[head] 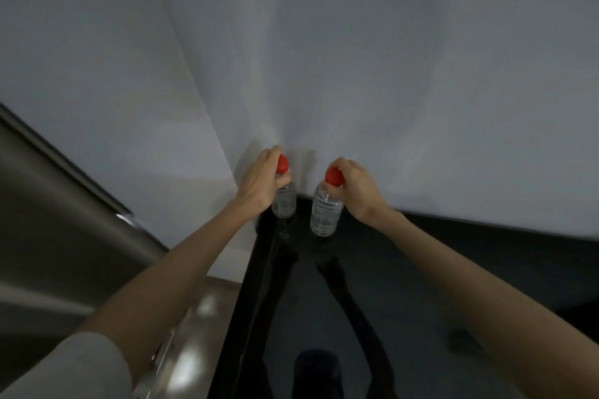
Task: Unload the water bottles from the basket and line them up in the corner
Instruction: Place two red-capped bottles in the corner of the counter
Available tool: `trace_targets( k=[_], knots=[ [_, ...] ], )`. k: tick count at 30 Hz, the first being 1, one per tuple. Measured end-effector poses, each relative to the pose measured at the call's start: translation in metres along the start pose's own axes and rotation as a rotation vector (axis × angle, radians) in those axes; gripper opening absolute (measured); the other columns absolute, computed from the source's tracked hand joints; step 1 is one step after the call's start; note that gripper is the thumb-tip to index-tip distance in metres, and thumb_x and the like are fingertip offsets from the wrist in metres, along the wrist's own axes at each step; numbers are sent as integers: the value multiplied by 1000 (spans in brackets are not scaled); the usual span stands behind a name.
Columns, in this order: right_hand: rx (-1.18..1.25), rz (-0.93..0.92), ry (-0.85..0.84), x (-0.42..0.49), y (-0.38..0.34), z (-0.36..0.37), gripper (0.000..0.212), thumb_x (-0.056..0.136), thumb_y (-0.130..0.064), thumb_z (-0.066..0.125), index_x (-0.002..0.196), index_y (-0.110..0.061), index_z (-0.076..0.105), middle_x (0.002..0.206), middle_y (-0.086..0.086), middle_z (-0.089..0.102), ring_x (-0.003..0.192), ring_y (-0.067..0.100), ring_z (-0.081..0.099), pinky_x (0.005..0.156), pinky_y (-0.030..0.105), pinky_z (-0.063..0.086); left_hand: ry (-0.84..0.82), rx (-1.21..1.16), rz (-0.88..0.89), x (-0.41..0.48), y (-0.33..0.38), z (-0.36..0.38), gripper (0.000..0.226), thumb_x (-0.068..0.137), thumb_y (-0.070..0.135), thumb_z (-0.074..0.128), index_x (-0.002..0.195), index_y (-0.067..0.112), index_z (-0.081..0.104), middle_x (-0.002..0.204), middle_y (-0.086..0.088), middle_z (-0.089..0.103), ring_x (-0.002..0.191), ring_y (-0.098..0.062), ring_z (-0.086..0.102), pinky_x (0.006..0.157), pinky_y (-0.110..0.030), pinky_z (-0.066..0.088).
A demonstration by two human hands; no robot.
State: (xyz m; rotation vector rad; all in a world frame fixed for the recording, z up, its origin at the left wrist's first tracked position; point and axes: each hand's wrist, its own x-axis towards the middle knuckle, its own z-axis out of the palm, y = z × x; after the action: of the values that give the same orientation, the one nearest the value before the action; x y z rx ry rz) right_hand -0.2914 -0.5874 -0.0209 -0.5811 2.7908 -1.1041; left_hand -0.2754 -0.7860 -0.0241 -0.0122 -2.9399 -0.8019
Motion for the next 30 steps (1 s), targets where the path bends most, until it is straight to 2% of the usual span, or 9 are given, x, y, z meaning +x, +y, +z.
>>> trace_targets(
  k=[4,8,12,16,19,21,23,26,30],
  knots=[
    [-18,4,26,10,5,4,29,89,-21,63,113,-9,53,107,10,56,92,21,52,79,29,42,1,46,66,9,-5,5,18,92,22,56,101,12,44,94,-4,48,77,-19,51,68,-33,44],
    [-23,33,56,15,10,4,29,88,-21,64,112,-8,54,107,10,56,90,19,51,78,28,40,4,10,89,13,-2,6,17,91,20,56,101,10,45,93,-4,47,79,-20,50,68,-34,42],
    [-69,57,36,12,17,10,28,88,-20,64,110,-5,55,106,14,56,90,26,54,76,30,40,-52,-15,88,7,1,17,18,91,21,57,95,16,40,93,-4,48,79,-20,51,68,-31,38],
    [-64,64,33,3,23,11,28,89,-21,63,110,-6,53,105,15,54,88,26,53,78,34,45,-62,-17,73,1,7,27,20,91,20,58,102,9,45,99,-8,50,81,-20,50,68,-31,37],
    [-61,69,22,1,22,9,31,89,-22,63,115,-9,54,105,14,52,88,27,54,82,37,48,-79,19,102,1,10,26,24,92,26,57,106,11,45,99,-5,49,80,-20,51,66,-31,38],
    [-46,85,-7,-1,19,8,39,91,-24,61,127,-15,50,109,14,50,90,26,55,84,33,47,-89,50,97,0,8,22,25,92,31,56,108,14,45,98,-1,48,80,-21,53,66,-30,38],
    [-42,113,-47,-3,16,6,49,93,-27,57,139,-19,43,115,15,49,96,28,57,87,31,44,-89,77,79,-3,5,17,29,92,35,55,114,17,47,99,0,49,85,-22,55,68,-31,40],
    [-80,149,-71,-11,11,-3,56,95,-33,53,146,-21,33,124,17,49,108,32,57,95,37,44,-101,99,72,-13,7,7,43,93,37,53,132,21,43,108,-4,48,99,-23,53,77,-32,42],
    [-159,108,33,-45,1,-29,57,94,-32,54,146,-24,34,132,13,48,110,28,57,92,40,50,-15,135,153,-32,35,-10,54,95,32,51,144,19,33,126,-12,44,117,-26,44,86,-32,41]
  ],
)
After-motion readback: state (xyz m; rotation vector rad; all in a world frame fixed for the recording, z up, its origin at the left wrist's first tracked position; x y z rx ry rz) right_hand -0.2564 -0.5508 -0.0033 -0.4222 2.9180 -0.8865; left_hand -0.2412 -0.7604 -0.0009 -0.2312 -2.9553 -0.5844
